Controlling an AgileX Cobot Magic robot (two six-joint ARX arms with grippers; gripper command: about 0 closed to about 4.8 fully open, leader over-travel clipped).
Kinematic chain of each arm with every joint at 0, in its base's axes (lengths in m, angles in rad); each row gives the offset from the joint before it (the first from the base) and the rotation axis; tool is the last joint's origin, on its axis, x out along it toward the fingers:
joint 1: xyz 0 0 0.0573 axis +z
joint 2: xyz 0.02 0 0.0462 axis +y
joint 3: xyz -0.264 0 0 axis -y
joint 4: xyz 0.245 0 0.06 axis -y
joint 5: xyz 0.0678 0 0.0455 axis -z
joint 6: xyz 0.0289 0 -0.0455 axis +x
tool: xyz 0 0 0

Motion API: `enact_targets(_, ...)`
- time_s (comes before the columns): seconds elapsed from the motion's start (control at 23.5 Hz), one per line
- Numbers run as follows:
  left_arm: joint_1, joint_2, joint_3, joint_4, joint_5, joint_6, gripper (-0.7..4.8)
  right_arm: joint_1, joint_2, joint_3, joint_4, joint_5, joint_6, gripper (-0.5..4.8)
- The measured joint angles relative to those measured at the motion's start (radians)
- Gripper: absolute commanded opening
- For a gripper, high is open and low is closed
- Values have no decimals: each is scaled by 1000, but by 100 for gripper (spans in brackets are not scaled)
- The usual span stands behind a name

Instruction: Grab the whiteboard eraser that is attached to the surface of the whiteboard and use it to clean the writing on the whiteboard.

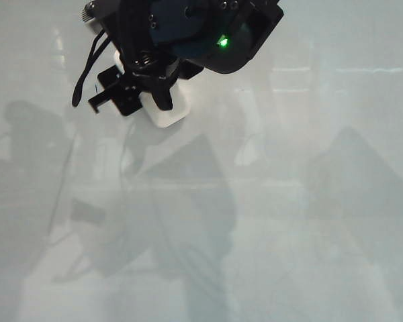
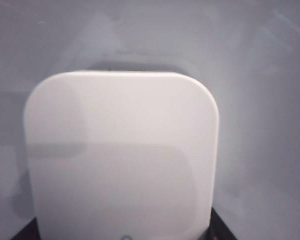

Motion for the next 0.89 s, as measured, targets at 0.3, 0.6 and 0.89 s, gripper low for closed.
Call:
enact_targets(0.3, 0, 0, 0, 0, 0, 0, -5, -8, 0, 0, 89, 32, -111, 94)
enact_targets(0.6, 0, 0, 0, 0, 0, 0, -5, -23, 17, -6, 108, -127, 154, 91)
enact_targets(0.89, 0, 0, 0, 0, -2, 0, -5, -24, 78, 0, 29, -385, 190, 89)
